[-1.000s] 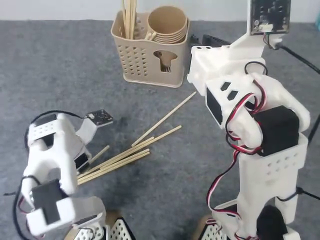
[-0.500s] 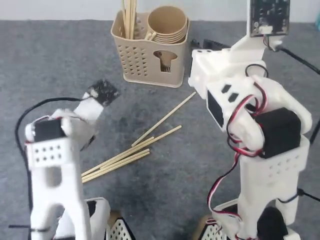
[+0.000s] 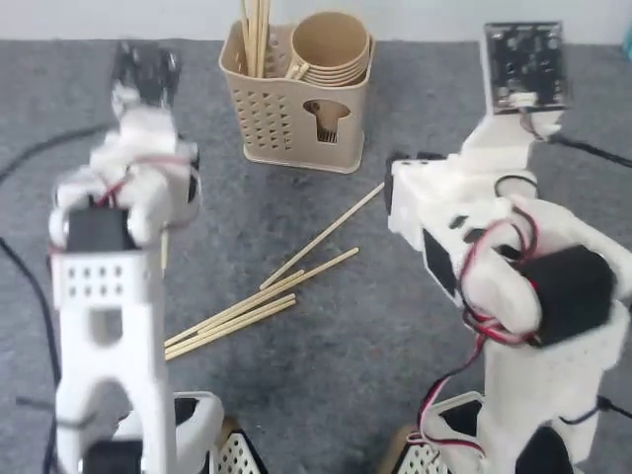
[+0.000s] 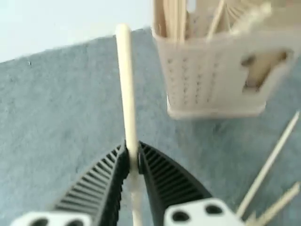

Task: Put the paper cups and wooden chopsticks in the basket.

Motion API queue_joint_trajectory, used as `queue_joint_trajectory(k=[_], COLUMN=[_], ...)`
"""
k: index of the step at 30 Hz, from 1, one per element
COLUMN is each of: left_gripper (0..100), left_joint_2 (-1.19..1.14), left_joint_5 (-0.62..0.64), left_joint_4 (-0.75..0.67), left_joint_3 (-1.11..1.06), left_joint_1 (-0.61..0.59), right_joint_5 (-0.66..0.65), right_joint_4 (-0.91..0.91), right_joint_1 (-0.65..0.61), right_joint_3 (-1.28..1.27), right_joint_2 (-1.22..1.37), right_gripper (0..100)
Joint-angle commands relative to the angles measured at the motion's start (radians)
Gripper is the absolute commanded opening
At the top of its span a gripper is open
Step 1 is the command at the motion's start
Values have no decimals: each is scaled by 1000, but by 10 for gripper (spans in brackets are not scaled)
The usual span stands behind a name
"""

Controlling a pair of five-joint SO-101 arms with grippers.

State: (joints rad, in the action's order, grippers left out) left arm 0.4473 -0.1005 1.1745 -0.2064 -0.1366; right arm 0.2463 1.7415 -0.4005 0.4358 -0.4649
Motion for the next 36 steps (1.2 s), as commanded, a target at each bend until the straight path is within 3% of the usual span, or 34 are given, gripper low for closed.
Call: queue_joint_trajectory(k=[1,6,17,20,27,36], left_gripper=[13,13,13,13,13,13], left_joint_2=[-176,-394,-787,-875,-1054,-1226], left_joint_5=[28,29,29,77,368,374], left_joint_4=[-46,-91,-190,-210,-331,-331], left_joint_3=[274,588,1093,1230,1511,1707], left_joint_1=[34,84,124,130,140,150], right_joint_5=[6,6,11,11,12,12], right_joint_4=[-39,-265,-970,-1000,-1007,-1073], right_joint_1=[18,39,-1,-24,-81,-79], right_joint_3=[-147,-517,-1421,-1464,-1508,-1537], right_joint_2=[-38,-159,-535,-545,-493,-441], right_gripper=[96,96,96,97,97,97])
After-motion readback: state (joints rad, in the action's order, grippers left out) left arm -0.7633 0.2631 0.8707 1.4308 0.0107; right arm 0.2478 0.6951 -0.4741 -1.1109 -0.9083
